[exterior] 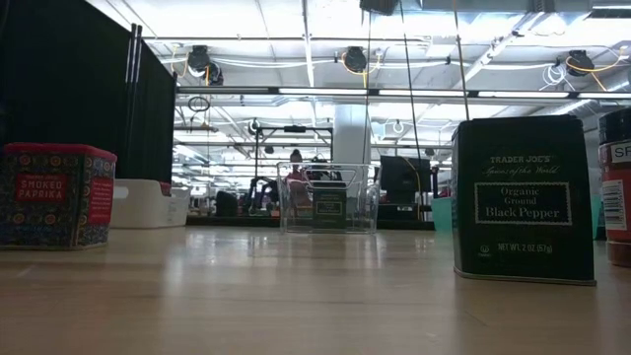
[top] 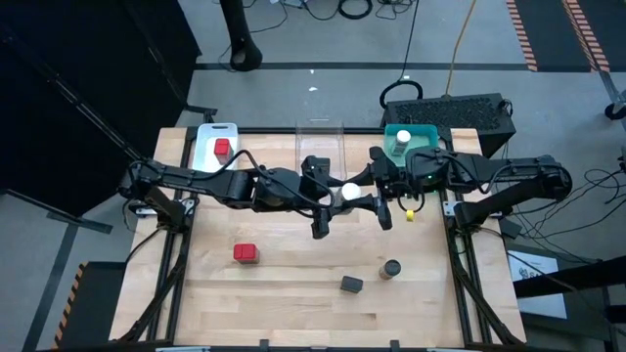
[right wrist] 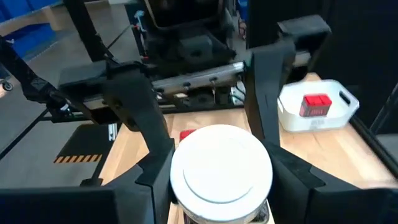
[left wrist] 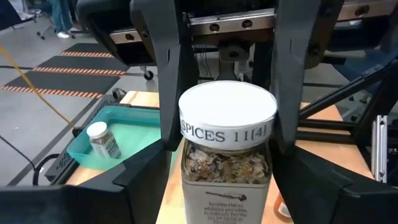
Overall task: Sort spices by type
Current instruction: Put the white seasoning bottle into the green bin
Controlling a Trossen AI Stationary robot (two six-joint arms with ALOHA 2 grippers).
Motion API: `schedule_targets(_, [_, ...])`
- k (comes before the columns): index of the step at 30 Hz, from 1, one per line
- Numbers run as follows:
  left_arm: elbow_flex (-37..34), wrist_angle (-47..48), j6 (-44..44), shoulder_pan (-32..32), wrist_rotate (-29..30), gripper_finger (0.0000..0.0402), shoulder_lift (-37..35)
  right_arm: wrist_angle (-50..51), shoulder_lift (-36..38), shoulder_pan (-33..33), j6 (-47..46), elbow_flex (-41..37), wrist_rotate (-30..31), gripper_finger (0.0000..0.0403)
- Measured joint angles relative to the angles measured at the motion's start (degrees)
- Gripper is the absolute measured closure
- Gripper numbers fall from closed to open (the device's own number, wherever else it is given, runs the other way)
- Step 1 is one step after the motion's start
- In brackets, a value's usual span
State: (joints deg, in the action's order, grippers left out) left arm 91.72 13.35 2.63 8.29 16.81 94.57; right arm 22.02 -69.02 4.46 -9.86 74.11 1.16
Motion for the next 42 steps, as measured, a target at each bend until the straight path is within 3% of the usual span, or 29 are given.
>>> schedule_targets(5, [0.00,2.00,0.06,-0.13,0.58,0.0126,-0.01,6.03,1.23,-1.82,-3.16,0.02,2.90,0.0229])
schedule_targets(12, [0.02,5.07,2.19,-0.03,2.61,0.0124,-0.01,29.07,4.24,-7.11,-11.76,-0.12,19.26,0.0229])
schedule_targets(15, [0.02,5.11,3.06,-0.05,3.56,0.0124,0.01,33.25,7.09,-11.28,-15.45,-2.95,22.99,0.0229])
schedule_targets(19, [0.02,5.09,3.08,0.00,4.85,0.0123,0.00,29.25,13.11,-17.03,-20.75,-11.29,24.10,0.0229])
schedule_targets(28, [0.02,4.76,4.58,-0.07,7.10,0.0123,0.01,15.69,24.63,-24.06,-36.44,-34.54,34.50,0.0229])
schedule_targets(37, [0.02,1.17,4.63,-0.07,7.75,0.0123,0.01,5.80,24.14,-25.57,-46.50,-45.20,45.71,0.0229])
schedule_targets(42, [0.02,0.45,4.63,-0.07,7.89,0.0123,0.03,5.50,20.95,-26.25,-47.73,-46.10,47.11,0.0229])
